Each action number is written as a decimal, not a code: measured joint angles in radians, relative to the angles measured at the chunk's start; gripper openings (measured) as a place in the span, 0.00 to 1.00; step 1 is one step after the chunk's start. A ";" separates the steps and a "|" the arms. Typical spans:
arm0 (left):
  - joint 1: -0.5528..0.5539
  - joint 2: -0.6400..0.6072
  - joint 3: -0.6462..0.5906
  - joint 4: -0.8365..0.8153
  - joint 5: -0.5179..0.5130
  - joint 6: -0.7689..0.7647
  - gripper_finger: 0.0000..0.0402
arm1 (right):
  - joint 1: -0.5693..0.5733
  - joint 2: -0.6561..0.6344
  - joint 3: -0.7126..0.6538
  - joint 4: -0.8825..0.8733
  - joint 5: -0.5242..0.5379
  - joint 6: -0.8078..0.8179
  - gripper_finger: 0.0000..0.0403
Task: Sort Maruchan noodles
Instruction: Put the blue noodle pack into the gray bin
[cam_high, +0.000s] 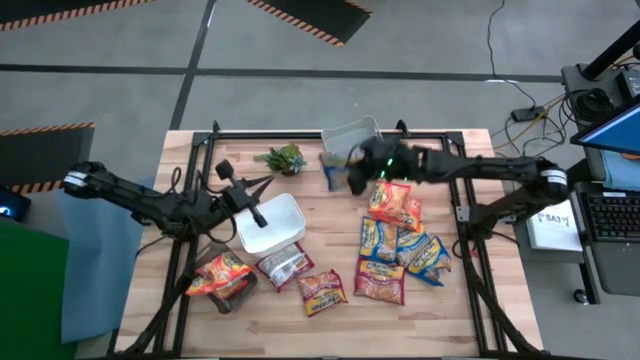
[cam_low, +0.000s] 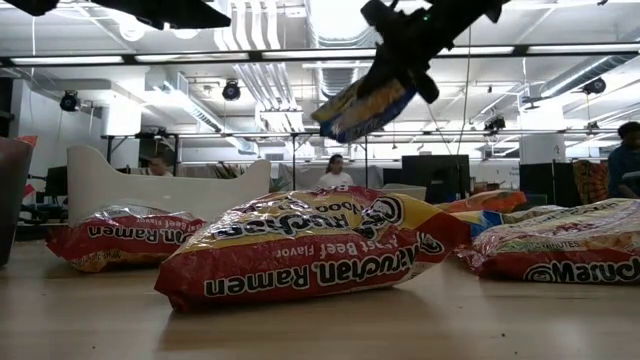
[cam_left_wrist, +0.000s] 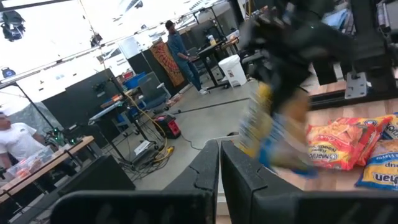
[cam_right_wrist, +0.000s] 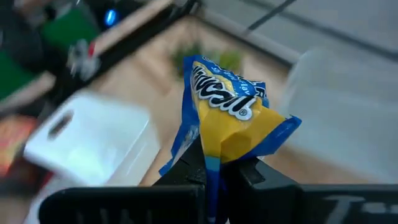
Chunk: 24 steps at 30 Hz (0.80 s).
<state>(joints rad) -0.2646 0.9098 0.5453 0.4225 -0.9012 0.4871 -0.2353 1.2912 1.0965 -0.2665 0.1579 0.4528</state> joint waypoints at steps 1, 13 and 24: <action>0.000 0.001 0.000 0.000 0.000 0.003 0.00 | -0.027 -0.011 0.013 -0.004 0.001 -0.001 0.03; 0.000 -0.001 0.000 0.057 0.000 0.136 0.00 | -0.272 0.148 0.314 -0.332 0.002 -0.160 0.03; 0.000 -0.002 0.000 0.075 0.000 0.237 0.00 | -0.335 0.434 0.628 -0.730 0.189 -0.276 0.03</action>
<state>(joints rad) -0.2646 0.9077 0.5453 0.4974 -0.9011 0.7245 -0.5701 1.7255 1.7246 -0.9967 0.3470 0.1763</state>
